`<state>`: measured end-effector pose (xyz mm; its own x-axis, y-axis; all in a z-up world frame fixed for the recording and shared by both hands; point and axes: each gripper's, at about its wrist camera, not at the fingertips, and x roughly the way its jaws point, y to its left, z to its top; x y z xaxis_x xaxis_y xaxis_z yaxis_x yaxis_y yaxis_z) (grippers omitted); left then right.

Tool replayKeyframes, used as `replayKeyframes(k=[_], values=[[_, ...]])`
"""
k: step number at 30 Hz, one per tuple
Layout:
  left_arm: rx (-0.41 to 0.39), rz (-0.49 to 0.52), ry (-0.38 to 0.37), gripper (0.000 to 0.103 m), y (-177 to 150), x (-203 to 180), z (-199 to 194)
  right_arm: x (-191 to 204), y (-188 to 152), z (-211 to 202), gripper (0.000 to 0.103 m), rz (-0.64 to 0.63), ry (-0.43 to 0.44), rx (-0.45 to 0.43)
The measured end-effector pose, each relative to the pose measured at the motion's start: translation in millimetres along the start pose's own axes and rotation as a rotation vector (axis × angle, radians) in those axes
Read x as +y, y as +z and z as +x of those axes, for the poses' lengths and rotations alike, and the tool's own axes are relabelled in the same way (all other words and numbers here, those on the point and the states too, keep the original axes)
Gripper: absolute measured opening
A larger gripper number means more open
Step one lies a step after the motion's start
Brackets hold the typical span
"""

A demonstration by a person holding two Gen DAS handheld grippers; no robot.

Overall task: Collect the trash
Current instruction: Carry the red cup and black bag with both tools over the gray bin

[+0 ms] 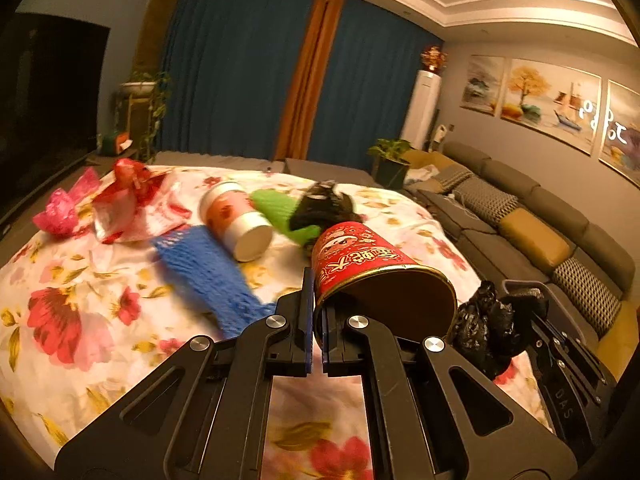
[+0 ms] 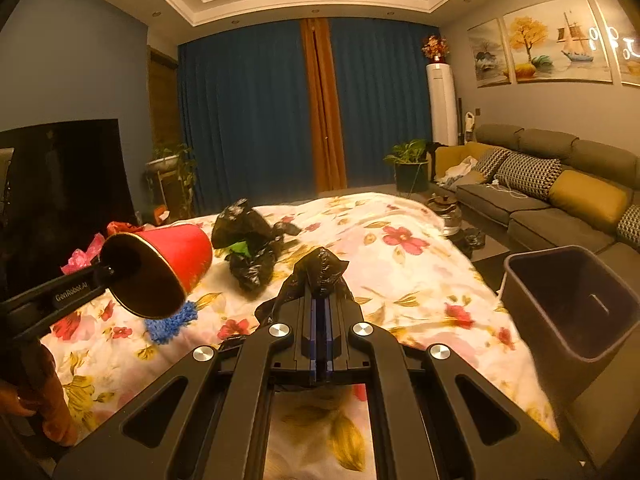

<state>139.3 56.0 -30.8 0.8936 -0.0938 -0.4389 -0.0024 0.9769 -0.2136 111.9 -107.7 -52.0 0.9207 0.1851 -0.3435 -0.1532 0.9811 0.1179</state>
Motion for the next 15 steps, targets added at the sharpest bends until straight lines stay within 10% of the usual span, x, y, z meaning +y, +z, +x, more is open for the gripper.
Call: replayKeyframes(k=[15], values=[[0.006, 0.094, -0.126, 0.002, 1, -78, 16, -59, 19, -34, 0.004, 0.047, -0.141, -0.092]])
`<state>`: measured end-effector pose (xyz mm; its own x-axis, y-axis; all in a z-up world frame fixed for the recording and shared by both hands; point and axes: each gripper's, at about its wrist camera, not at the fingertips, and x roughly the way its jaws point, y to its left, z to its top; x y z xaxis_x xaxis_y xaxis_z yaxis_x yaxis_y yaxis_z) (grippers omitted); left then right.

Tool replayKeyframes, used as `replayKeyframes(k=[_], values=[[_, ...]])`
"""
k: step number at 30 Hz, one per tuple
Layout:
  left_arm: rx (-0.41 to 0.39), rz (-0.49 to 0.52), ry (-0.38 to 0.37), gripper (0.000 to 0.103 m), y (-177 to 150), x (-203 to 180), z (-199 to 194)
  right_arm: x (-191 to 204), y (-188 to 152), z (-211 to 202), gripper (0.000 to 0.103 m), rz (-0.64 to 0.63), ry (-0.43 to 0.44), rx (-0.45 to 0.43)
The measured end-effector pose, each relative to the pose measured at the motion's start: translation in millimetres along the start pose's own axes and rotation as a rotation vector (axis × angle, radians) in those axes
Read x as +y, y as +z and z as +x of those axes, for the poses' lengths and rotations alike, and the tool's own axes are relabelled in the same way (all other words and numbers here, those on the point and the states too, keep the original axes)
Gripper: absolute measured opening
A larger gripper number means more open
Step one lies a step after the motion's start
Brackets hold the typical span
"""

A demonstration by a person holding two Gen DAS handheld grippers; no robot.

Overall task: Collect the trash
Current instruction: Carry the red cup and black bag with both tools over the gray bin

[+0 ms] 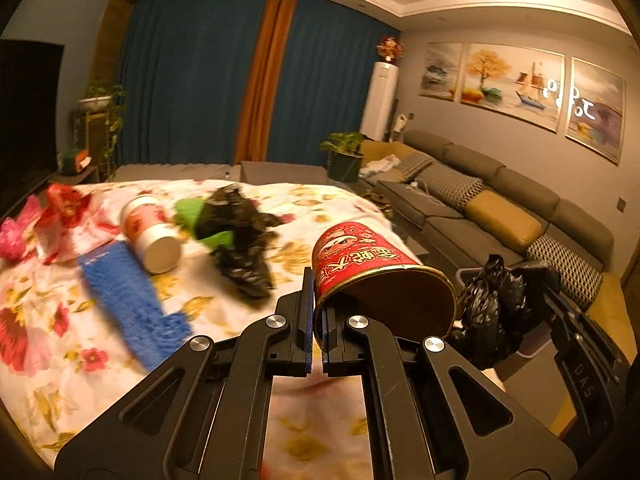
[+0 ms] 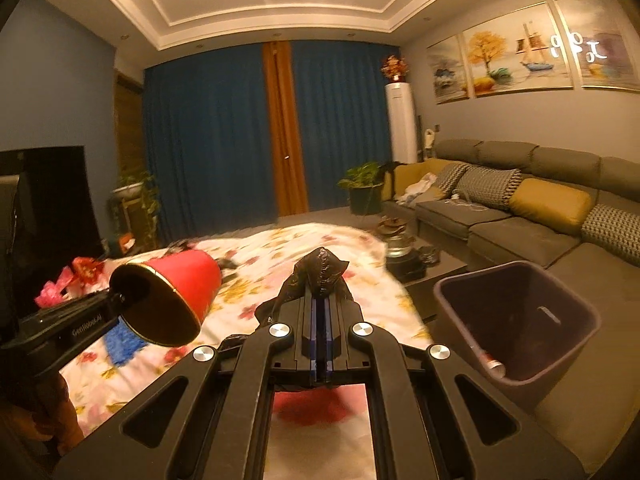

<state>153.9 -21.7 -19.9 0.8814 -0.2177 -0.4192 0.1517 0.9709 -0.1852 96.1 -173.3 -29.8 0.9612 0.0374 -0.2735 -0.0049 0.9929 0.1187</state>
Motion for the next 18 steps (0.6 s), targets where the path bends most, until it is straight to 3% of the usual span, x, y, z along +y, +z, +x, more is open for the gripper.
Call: replayKeyframes(k=[18], values=[[-0.013, 0.146, -0.229, 0.002, 12, -158, 59, -133, 20, -20, 0.004, 0.050, -0.348, -0.109]])
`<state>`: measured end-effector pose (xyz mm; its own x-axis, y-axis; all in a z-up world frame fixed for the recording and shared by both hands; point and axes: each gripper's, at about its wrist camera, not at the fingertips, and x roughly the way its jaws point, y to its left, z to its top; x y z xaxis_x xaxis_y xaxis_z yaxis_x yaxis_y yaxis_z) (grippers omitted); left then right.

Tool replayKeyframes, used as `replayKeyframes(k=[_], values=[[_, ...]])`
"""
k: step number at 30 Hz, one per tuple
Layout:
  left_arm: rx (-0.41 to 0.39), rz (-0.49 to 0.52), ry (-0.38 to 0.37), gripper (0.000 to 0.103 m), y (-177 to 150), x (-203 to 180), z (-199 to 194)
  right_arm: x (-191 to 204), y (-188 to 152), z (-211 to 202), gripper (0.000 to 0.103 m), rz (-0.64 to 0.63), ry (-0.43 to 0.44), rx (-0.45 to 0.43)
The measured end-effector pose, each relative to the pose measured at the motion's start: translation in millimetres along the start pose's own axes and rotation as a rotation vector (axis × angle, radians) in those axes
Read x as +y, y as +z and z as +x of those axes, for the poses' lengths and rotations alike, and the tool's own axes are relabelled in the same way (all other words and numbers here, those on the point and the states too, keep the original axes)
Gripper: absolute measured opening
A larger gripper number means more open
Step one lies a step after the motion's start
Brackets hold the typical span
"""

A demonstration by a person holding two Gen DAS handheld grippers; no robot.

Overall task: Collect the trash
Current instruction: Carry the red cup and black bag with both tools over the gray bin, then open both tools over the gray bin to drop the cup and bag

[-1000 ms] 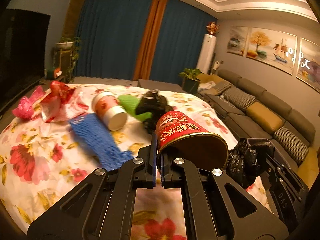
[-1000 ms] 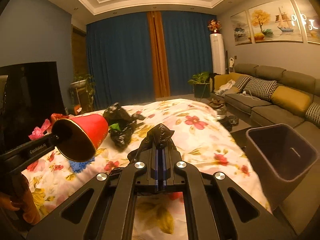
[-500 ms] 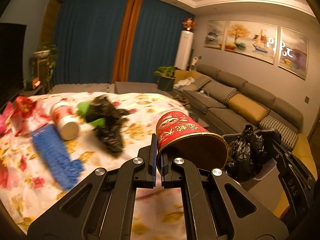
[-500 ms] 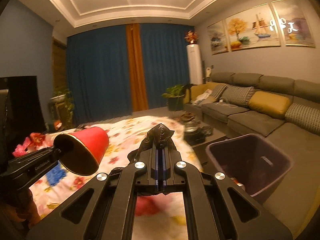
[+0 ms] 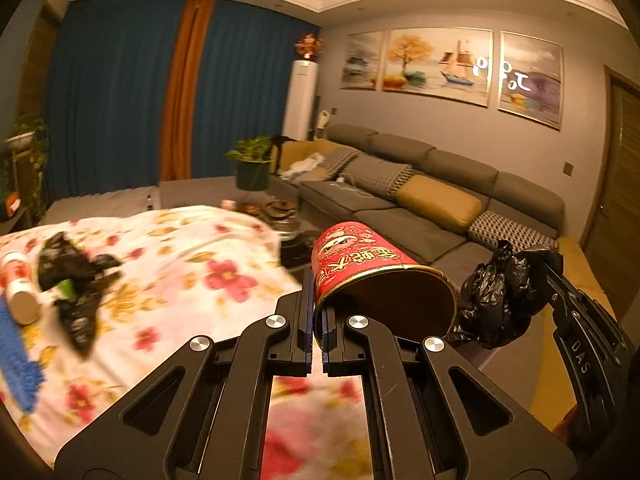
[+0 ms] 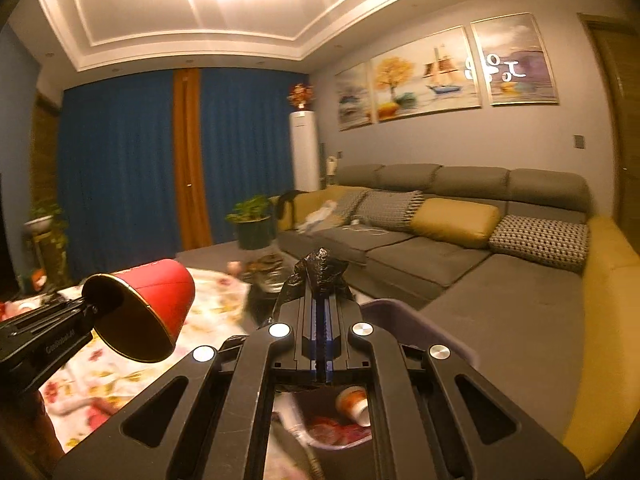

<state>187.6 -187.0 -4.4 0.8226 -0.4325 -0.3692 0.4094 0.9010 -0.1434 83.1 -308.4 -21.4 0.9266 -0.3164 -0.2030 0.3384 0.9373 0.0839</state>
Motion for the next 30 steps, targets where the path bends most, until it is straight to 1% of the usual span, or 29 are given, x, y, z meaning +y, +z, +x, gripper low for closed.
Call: replayKeyframes(k=[6, 11, 15, 21, 30], values=[[0.020, 0.036, -0.053, 0.002, -3, -39, 34, -20, -2, 13, 0.004, -0.003, -0.044, -0.008], [0.041, 0.050, -0.077, 0.002, -7, -53, 54, -32, -4, 26, 0.004, 0.003, -0.058, -0.005], [0.048, 0.058, -0.088, 0.002, -9, -60, 65, -41, -5, 34, 0.004, 0.010, -0.063, -0.001], [0.058, 0.057, -0.094, 0.002, -8, -66, 81, -42, -5, 43, 0.004, 0.007, -0.063, 0.007], [0.084, 0.061, -0.134, 0.002, -10, -71, 99, -47, -3, 59, 0.004, -0.003, -0.054, 0.012]])
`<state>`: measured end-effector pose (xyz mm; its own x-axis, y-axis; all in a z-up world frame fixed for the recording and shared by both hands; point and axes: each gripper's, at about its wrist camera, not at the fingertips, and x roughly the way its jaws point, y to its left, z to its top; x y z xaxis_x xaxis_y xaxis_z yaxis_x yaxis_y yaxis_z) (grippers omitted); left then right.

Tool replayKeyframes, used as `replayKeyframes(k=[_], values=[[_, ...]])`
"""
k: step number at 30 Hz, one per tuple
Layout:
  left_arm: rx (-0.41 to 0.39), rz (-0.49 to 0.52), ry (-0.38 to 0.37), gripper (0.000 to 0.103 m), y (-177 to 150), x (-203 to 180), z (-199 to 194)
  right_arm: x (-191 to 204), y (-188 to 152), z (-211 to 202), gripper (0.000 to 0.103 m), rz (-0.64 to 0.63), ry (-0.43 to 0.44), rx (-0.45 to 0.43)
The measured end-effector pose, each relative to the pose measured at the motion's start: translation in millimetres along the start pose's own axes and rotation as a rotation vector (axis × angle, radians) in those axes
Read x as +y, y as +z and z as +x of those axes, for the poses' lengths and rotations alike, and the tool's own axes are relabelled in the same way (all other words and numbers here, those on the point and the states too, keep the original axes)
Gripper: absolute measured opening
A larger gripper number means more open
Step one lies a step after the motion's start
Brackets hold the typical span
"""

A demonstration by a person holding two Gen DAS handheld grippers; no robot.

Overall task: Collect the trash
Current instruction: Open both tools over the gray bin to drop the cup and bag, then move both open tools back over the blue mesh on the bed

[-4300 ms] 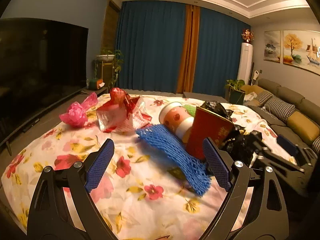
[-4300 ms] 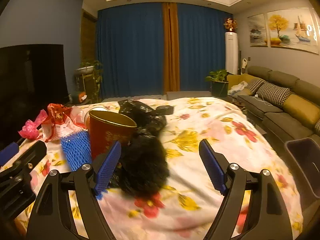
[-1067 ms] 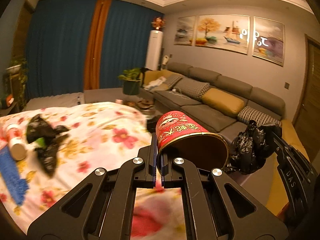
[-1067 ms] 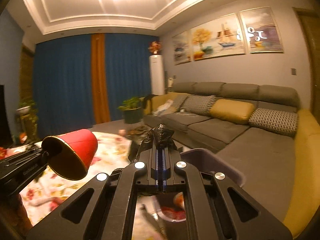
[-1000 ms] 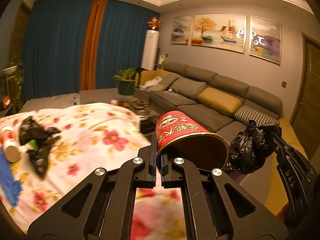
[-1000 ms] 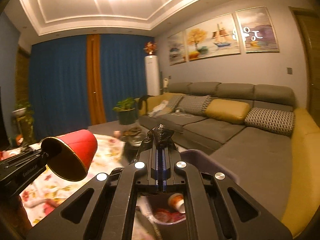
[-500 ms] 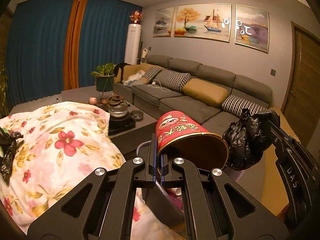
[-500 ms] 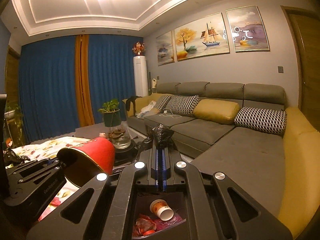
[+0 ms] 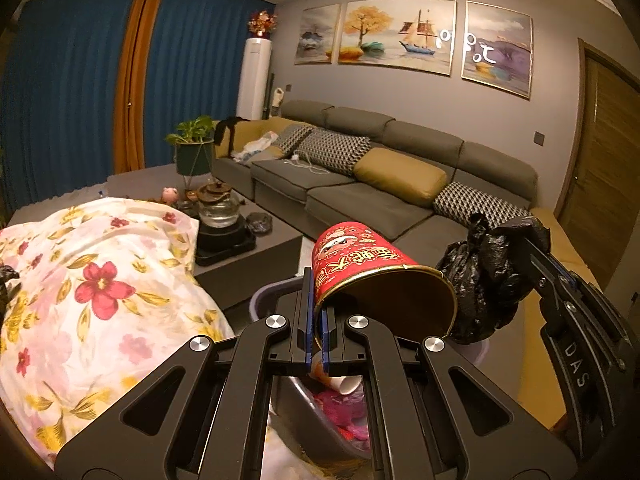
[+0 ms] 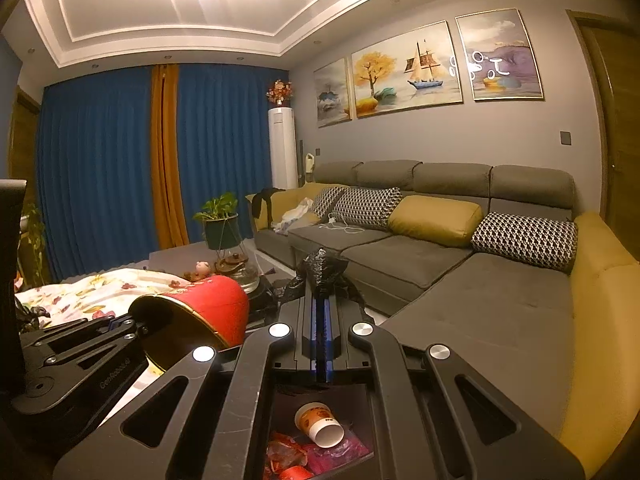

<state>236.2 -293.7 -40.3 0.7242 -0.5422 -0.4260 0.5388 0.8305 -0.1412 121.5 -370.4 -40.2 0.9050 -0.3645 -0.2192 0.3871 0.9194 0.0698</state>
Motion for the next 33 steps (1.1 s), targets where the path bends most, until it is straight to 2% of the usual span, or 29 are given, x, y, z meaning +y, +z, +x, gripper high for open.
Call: replayKeyframes(k=[6, 8, 10, 12, 13, 14, 16, 18, 26, 33], values=[[0.035, 0.000, -0.034, 0.002, -2, 0, 13, 2, -3, 7, 0.004, -0.008, 0.002, 0.019], [0.042, -0.003, -0.043, 0.002, -2, 0, 16, 1, -4, 9, 0.010, -0.004, 0.001, 0.021], [0.049, -0.002, -0.040, 0.005, -2, 1, 19, 0, -3, 12, 0.011, -0.007, -0.007, 0.025], [0.058, -0.003, -0.044, 0.013, -2, 2, 22, -2, -3, 13, 0.020, 0.000, -0.014, 0.028], [0.060, -0.005, -0.046, 0.014, -3, 3, 23, -4, -4, 14, 0.030, 0.005, -0.016, 0.028], [0.064, -0.007, -0.046, 0.017, -3, 3, 24, -5, -4, 12, 0.034, 0.011, -0.020, 0.024], [0.061, -0.019, -0.034, 0.026, -3, 7, 24, -7, -4, 11, 0.034, 0.015, -0.029, 0.018], [0.056, -0.036, -0.031, 0.039, -4, 11, 22, -9, -5, 9, 0.035, 0.017, -0.033, 0.018], [0.019, -0.054, 0.000, 0.061, -5, 20, 4, -9, -6, -4, 0.044, 0.031, -0.042, 0.010], [-0.031, -0.075, 0.069, 0.078, -9, 36, -36, -2, -11, -21, 0.055, 0.041, -0.030, 0.026]])
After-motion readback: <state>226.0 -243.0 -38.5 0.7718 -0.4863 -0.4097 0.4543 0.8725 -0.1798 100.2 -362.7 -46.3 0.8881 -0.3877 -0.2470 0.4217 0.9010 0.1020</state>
